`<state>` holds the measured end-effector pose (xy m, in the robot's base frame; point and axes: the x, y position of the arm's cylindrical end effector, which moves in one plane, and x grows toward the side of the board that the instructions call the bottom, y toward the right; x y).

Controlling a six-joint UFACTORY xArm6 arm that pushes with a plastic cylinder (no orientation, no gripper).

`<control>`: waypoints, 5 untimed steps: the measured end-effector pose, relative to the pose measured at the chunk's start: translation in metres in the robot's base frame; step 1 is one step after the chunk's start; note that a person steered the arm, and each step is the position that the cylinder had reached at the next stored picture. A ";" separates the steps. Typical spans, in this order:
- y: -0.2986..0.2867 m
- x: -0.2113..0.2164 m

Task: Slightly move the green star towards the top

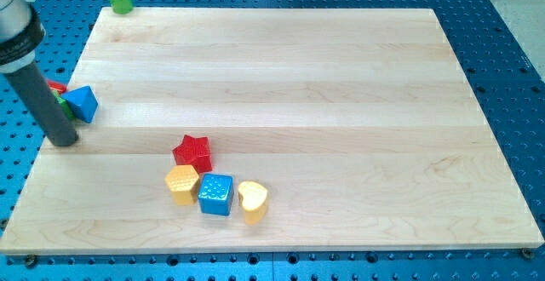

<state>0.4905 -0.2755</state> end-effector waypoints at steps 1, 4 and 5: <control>-0.020 0.022; -0.021 -0.069; -0.002 -0.086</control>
<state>0.4043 -0.2770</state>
